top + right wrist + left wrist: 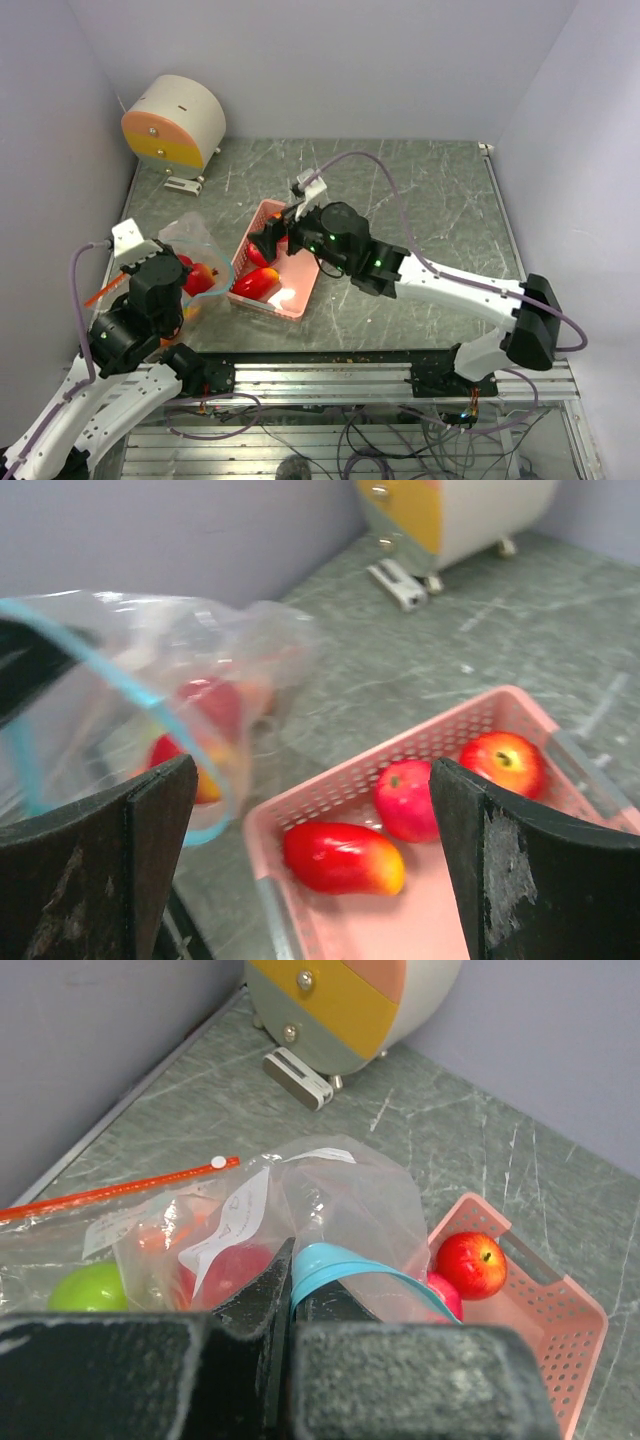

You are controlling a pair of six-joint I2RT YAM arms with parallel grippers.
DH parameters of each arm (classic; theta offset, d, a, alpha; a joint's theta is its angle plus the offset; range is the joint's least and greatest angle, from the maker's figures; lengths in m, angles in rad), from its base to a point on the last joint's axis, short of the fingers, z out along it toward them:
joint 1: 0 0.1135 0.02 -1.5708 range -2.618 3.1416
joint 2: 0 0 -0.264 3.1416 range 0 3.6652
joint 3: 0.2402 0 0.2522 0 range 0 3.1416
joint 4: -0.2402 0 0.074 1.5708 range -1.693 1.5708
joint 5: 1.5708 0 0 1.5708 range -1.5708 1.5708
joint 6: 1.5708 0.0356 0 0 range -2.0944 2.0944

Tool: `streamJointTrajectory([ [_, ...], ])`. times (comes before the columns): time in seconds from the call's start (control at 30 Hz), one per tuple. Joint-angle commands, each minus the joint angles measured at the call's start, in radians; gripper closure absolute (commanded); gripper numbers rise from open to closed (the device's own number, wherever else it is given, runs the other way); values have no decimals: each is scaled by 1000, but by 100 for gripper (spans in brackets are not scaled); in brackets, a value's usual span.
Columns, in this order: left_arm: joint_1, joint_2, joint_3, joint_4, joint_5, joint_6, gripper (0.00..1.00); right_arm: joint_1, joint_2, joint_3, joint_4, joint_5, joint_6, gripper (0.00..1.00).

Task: Place the food in the zip-top bag and seal the zipper
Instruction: Place the fake fruit in the zipper food storage bag, then pick up the fake fruit from the bin.

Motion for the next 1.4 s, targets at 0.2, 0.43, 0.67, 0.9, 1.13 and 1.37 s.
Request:
streamJointTrajectory([
  [0.2, 2, -57, 33, -31, -62, 15, 93, -123, 366, 300, -321, 212, 132, 0],
  [0.43, 2, -68, 22, -16, -37, 22, 93, -181, 589, 442, -389, 185, 196, 0],
  [0.67, 3, -81, 8, -6, -23, 29, 93, -188, 715, 511, -419, 194, 213, 0],
  [0.9, 2, -89, 10, -9, -18, 30, 93, -195, 814, 539, -385, 246, 182, 0],
  [1.13, 2, -82, 14, -11, -19, 33, 93, -194, 765, 455, -304, 332, 151, 14],
  [1.37, 2, -69, 16, -7, -8, 18, 93, -192, 547, 244, -176, 264, 100, 37],
])
